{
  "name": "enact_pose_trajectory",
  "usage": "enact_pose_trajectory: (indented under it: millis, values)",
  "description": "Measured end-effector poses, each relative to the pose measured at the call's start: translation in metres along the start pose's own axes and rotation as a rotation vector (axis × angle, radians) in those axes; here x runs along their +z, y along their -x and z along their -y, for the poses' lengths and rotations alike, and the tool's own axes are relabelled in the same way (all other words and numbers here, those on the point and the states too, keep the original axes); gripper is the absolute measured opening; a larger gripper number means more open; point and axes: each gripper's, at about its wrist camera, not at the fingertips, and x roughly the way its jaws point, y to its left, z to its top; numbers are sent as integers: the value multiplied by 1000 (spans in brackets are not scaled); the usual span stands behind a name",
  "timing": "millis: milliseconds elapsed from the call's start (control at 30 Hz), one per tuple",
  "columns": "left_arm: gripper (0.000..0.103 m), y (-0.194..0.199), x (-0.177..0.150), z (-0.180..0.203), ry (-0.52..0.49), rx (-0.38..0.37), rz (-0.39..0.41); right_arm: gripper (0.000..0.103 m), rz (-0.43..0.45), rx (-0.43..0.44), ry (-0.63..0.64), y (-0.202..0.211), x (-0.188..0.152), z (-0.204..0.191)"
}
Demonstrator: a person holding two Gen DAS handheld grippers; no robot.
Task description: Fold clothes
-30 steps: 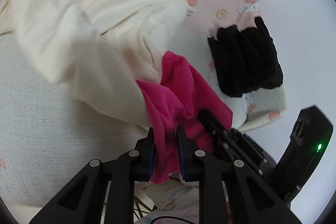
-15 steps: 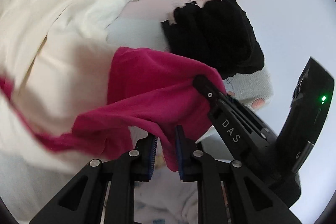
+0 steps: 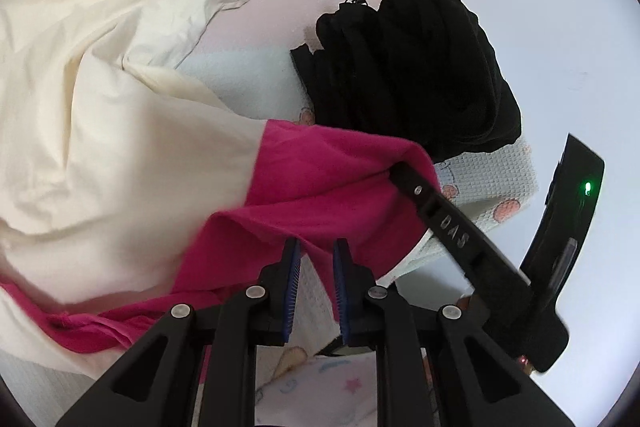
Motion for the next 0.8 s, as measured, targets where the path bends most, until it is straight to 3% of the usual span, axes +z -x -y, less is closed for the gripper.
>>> enact_pose_trajectory:
  millis: [167, 333, 367, 400, 467, 500, 600, 800]
  values:
    - [13, 1, 3, 4, -79, 69, 32, 6, 30, -68, 0, -8, 14, 10]
    - [18, 4, 1, 14, -217, 191, 42, 11, -61, 4, -81, -17, 11, 25]
    - [25, 4, 0, 16, -240, 213, 31, 24, -74, 9, -99, -15, 10, 28]
    - [31, 5, -2, 16, -257, 227, 18, 51, -87, 1, -109, -11, 10, 30]
    - [76, 9, -5, 14, -251, 216, 4, 70, -106, -8, -130, 0, 9, 33]
    - [81, 13, -7, 12, -240, 203, 7, 70, -93, 1, -141, 10, 8, 33]
    - [82, 29, -12, -1, -159, 157, 26, 72, -81, 25, -162, 35, 6, 31]
    - [82, 67, -22, -32, -43, 157, 81, 72, -58, 50, -150, 71, -6, 15]
